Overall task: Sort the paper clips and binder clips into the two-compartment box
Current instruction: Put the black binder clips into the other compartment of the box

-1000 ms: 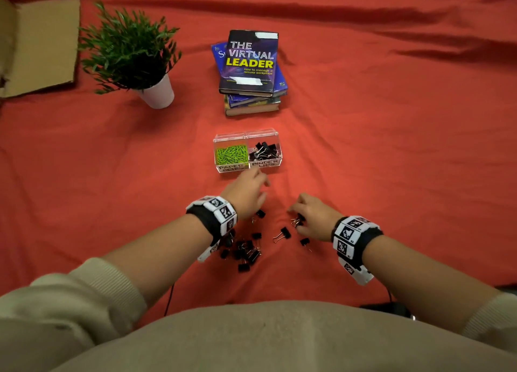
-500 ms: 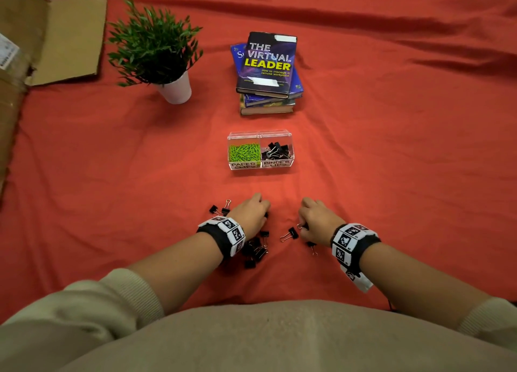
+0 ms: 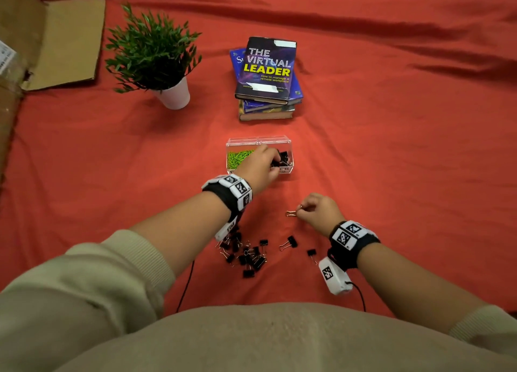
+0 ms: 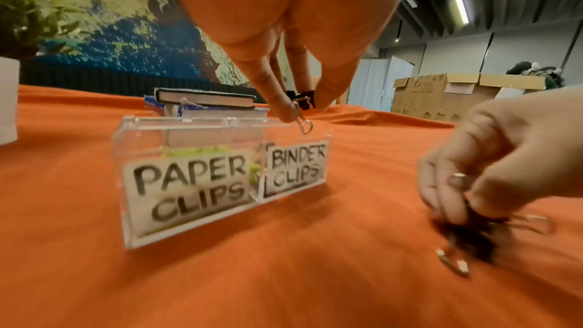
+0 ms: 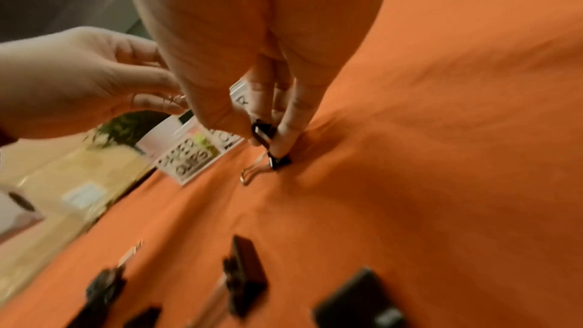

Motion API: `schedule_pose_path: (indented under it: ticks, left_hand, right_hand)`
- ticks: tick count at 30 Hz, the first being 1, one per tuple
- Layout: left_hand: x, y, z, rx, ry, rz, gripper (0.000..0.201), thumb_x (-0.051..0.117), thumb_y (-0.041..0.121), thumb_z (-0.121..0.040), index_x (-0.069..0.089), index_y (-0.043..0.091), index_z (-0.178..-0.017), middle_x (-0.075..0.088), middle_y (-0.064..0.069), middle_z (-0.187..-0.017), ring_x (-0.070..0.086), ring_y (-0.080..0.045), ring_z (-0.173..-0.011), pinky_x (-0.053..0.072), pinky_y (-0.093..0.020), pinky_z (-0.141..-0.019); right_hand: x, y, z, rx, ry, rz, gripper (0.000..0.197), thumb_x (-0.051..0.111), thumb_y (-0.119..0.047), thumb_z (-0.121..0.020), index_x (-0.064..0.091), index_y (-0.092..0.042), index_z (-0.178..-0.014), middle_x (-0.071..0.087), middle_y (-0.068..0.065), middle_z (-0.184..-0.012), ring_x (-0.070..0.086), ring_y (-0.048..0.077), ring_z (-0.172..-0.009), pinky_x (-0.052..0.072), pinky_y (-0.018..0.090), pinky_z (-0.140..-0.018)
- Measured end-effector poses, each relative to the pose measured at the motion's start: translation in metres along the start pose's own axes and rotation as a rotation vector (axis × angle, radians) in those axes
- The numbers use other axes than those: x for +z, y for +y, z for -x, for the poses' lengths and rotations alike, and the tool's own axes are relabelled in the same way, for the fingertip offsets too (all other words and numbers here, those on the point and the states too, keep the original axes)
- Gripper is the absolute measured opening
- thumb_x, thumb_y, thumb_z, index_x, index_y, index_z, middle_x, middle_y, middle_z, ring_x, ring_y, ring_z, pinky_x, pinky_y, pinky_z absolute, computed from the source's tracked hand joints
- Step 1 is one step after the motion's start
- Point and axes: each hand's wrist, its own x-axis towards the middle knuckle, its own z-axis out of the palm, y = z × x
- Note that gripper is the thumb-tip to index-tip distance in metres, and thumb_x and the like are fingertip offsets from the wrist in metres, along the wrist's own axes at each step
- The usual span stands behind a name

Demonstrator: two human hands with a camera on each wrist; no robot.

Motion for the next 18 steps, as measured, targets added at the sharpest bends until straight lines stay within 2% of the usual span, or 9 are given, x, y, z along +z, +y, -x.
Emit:
schedule_pose_path:
  ticks: [2, 4, 8, 10, 12, 13, 15, 17, 18]
  left_hand:
    - [-0.005, 0.000, -0.019, 0.007, -0.009, -0.064, 0.023, 0.058, 0.012, -0.086, 0.059, 0.006, -0.108, 0.052, -0.013, -0.112, 0.057, -0.030, -0.095, 0.049, -0.039, -0.084]
    - [-0.004, -0.002, -0.033, 0.027, -0.037, -0.146, 0.023, 0.056, 0.009, -0.086, 0.058, 0.004, -0.108, 0.050, -0.015, -0.111, 0.058, -0.035, -0.091, 0.049, -0.042, -0.077]
    - [0.003, -0.011, -0.041, 0.058, -0.138, -0.343, 0.022, 0.049, 0.002, -0.087, 0.054, 0.004, -0.108, 0.048, -0.014, -0.115, 0.059, -0.037, -0.089, 0.051, -0.048, -0.072]
    - [0.005, -0.015, -0.041, 0.099, -0.153, -0.420, 0.023, 0.048, 0.000, -0.087, 0.056, 0.004, -0.108, 0.049, -0.012, -0.115, 0.060, -0.037, -0.090, 0.051, -0.048, -0.072]
    - [0.008, -0.018, -0.040, 0.146, -0.165, -0.500, 0.027, 0.047, 0.002, -0.088, 0.058, 0.006, -0.113, 0.052, -0.010, -0.115, 0.057, -0.037, -0.099, 0.048, -0.048, -0.086]
    - [0.009, -0.020, -0.039, 0.170, -0.170, -0.552, 0.030, 0.046, 0.005, -0.089, 0.059, 0.007, -0.116, 0.054, -0.009, -0.116, 0.055, -0.035, -0.107, 0.042, -0.045, -0.098]
    - [0.012, -0.022, -0.035, 0.192, -0.155, -0.630, 0.034, 0.042, 0.012, -0.093, 0.059, 0.011, -0.122, 0.060, -0.005, -0.119, 0.049, -0.030, -0.120, 0.016, -0.042, -0.117]
    - [0.012, -0.022, -0.029, 0.148, -0.120, -0.619, 0.035, 0.039, 0.019, -0.095, 0.059, 0.015, -0.124, 0.061, -0.002, -0.123, 0.040, -0.026, -0.131, -0.003, -0.045, -0.118]
    - [0.012, -0.021, -0.025, 0.120, -0.100, -0.584, 0.036, 0.039, 0.023, -0.096, 0.059, 0.016, -0.124, 0.061, -0.001, -0.125, 0.036, -0.025, -0.135, -0.005, -0.046, -0.118]
  right_hand:
    - [-0.006, -0.003, -0.006, 0.110, 0.004, -0.145, 0.018, 0.072, -0.009, -0.074, 0.066, -0.014, -0.058, 0.062, 0.006, -0.073, 0.058, 0.015, -0.064, 0.048, 0.029, -0.070]
    - [-0.014, -0.009, -0.014, 0.193, -0.003, -0.252, 0.020, 0.071, -0.012, -0.078, 0.065, -0.015, -0.058, 0.060, 0.001, -0.064, 0.053, 0.002, -0.049, 0.046, 0.018, -0.056]
    - [-0.035, -0.037, -0.036, 0.151, 0.042, -0.348, 0.008, 0.068, -0.010, -0.081, 0.070, -0.005, -0.075, 0.062, 0.002, -0.061, 0.053, -0.003, -0.048, 0.044, 0.014, -0.059]
    - [-0.042, -0.053, -0.053, 0.098, 0.070, -0.353, 0.006, 0.066, -0.007, -0.081, 0.069, -0.005, -0.078, 0.062, 0.004, -0.061, 0.056, -0.002, -0.048, 0.049, 0.022, -0.064]
    - [-0.044, -0.069, -0.068, 0.042, 0.100, -0.303, 0.007, 0.065, -0.009, -0.081, 0.070, -0.006, -0.079, 0.067, 0.009, -0.068, 0.064, 0.013, -0.063, 0.053, 0.035, -0.074]
    - [-0.045, -0.076, -0.074, 0.009, 0.117, -0.230, 0.010, 0.065, -0.011, -0.081, 0.071, -0.004, -0.079, 0.070, 0.013, -0.074, 0.066, 0.021, -0.072, 0.053, 0.038, -0.077]
    - [-0.043, -0.088, -0.083, -0.060, 0.133, -0.010, 0.016, 0.063, -0.014, -0.081, 0.071, 0.000, -0.083, 0.071, 0.018, -0.085, 0.066, 0.030, -0.083, 0.052, 0.039, -0.078]
    - [-0.039, -0.098, -0.090, -0.103, 0.122, 0.139, 0.018, 0.062, -0.014, -0.081, 0.071, 0.000, -0.088, 0.069, 0.019, -0.093, 0.063, 0.032, -0.089, 0.050, 0.037, -0.079]
    - [-0.035, -0.100, -0.093, -0.120, 0.103, 0.188, 0.018, 0.062, -0.014, -0.081, 0.071, -0.002, -0.091, 0.066, 0.019, -0.098, 0.061, 0.033, -0.092, 0.048, 0.036, -0.080]
